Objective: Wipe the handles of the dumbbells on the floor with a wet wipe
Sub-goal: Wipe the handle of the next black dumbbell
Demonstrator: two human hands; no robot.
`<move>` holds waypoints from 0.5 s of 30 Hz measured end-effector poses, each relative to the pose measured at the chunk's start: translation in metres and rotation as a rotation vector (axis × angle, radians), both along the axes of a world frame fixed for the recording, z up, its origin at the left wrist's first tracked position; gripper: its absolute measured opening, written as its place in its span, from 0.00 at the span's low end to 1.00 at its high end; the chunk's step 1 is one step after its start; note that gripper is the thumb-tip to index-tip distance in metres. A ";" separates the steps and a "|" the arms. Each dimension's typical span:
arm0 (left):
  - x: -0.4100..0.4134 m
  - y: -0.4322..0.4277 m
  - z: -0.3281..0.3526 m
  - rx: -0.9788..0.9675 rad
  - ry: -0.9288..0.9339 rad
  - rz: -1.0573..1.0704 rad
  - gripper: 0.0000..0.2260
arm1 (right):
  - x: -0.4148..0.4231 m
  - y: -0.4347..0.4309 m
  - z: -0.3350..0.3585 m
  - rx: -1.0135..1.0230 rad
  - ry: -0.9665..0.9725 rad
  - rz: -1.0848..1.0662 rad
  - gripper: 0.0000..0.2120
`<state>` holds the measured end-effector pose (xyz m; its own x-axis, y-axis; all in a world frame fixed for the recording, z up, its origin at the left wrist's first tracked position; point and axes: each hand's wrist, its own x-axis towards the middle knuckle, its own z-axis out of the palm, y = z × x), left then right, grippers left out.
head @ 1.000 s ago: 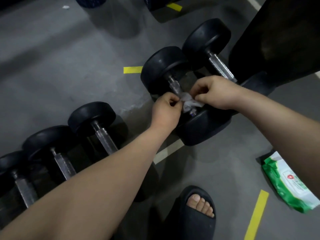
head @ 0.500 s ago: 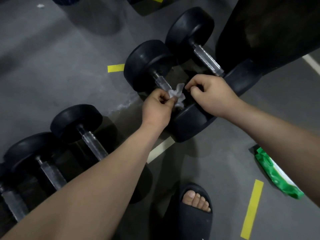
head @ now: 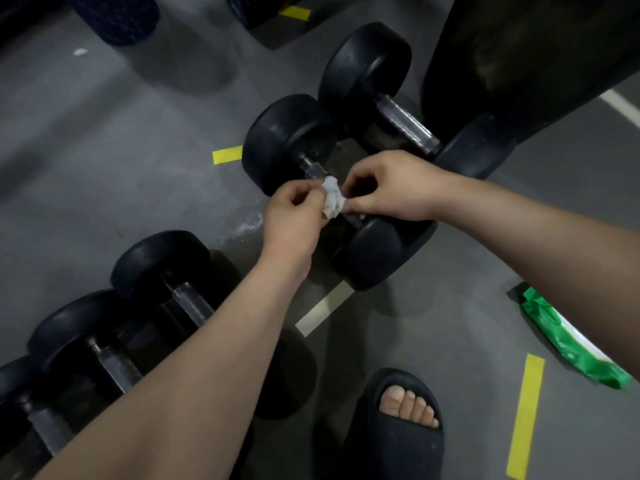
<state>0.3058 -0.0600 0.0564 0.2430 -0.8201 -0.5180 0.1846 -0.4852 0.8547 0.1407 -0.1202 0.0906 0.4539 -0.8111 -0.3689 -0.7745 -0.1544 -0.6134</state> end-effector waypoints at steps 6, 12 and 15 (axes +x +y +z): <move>-0.004 -0.002 0.004 0.053 0.261 0.017 0.09 | 0.003 0.000 -0.002 -0.007 -0.062 -0.040 0.02; -0.001 0.000 -0.007 0.094 -0.132 0.083 0.05 | 0.005 -0.002 -0.005 0.047 0.044 -0.095 0.03; 0.005 0.004 -0.009 -0.033 -0.495 0.138 0.07 | 0.008 -0.005 -0.003 0.084 0.131 -0.066 0.06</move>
<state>0.3110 -0.0562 0.0474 0.5596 -0.7773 -0.2874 -0.1862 -0.4559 0.8704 0.1487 -0.1252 0.0875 0.3441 -0.8013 -0.4893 -0.8556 -0.0530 -0.5148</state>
